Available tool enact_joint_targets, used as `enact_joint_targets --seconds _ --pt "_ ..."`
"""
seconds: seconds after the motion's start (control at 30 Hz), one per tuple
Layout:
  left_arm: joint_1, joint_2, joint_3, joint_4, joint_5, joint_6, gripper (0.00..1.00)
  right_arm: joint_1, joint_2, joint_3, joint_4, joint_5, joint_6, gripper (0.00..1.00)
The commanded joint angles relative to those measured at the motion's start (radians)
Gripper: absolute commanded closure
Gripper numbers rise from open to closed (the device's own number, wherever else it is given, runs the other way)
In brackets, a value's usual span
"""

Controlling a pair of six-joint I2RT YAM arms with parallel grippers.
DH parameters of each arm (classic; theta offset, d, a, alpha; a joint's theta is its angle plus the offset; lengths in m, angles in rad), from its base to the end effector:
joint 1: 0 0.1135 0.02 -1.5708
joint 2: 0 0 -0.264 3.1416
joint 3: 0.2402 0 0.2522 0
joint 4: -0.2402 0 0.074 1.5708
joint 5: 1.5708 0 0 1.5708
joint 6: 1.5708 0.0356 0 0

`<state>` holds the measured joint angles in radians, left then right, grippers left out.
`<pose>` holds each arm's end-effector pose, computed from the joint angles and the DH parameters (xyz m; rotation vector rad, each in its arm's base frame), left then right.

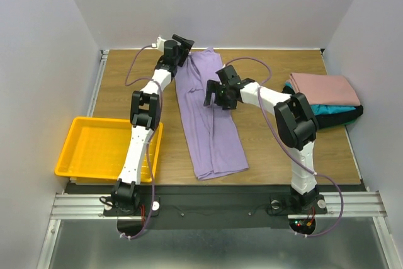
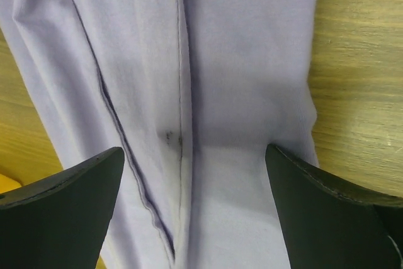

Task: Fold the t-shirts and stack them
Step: Fold the tshirt

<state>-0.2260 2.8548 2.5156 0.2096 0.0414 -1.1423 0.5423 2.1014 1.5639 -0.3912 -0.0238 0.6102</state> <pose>0.6164 -0.1432 0.1491 -0.7735 1.6431 -1.0368 0.3939 0.2383 0.1796 0.0772 2.5710 0.4917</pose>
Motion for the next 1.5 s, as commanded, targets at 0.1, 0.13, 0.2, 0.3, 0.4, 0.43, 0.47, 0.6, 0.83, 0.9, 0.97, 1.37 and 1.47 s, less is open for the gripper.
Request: enact_joint_targets --seconds 0.1,0.13,0.2,0.3,0.4,0.43,0.47,0.6,0.83,0.9,0.97,1.37,1.47 --pt "0.013 -0.188 -0.001 0.119 0.055 0.105 0.01 -0.008 -0.084 0.097 -0.029 -0.034 -0.145 0.00" --pt "0.013 -0.224 -0.015 0.111 0.069 0.139 0.01 -0.008 -0.107 0.100 -0.031 -0.039 -0.158 0.00" --pt "0.008 -0.340 -0.075 0.109 0.110 0.179 0.01 -0.008 -0.181 0.088 -0.031 -0.038 -0.171 0.00" --pt "0.002 -0.506 -0.176 0.048 0.175 0.249 0.01 -0.007 -0.303 0.006 -0.032 -0.024 -0.184 0.00" --pt "-0.012 -0.710 -0.367 -0.033 0.206 0.315 0.01 -0.008 -0.436 -0.134 -0.035 0.013 -0.176 0.00" --pt "-0.016 -0.768 -0.436 -0.045 0.198 0.329 0.01 -0.008 -0.473 -0.175 -0.041 0.018 -0.167 0.00" --pt "-0.025 -0.828 -0.584 -0.047 0.187 0.343 0.01 -0.008 -0.503 -0.241 -0.046 0.018 -0.164 0.00" --pt "-0.076 -1.160 -0.979 -0.070 0.169 0.389 0.01 -0.010 -0.647 -0.402 -0.107 -0.022 -0.122 0.00" --pt "-0.254 -1.589 -1.586 -0.293 0.094 0.348 0.02 -0.010 -0.738 -0.622 -0.195 -0.181 -0.095 0.00" --pt "-0.320 -1.710 -1.689 -0.390 0.042 0.314 0.02 -0.012 -0.747 -0.654 -0.210 -0.232 -0.090 0.00" --pt "-0.373 -1.837 -1.774 -0.482 0.034 0.264 0.02 -0.010 -0.745 -0.686 -0.230 -0.289 -0.093 0.00" --pt "-0.562 -1.967 -2.008 -0.500 0.213 0.092 0.10 -0.012 -0.771 -0.829 -0.291 -0.386 -0.064 0.08" --pt "-0.602 -1.899 -2.016 -0.461 0.230 0.085 0.12 -0.010 -0.746 -0.840 -0.291 -0.389 -0.067 0.20"
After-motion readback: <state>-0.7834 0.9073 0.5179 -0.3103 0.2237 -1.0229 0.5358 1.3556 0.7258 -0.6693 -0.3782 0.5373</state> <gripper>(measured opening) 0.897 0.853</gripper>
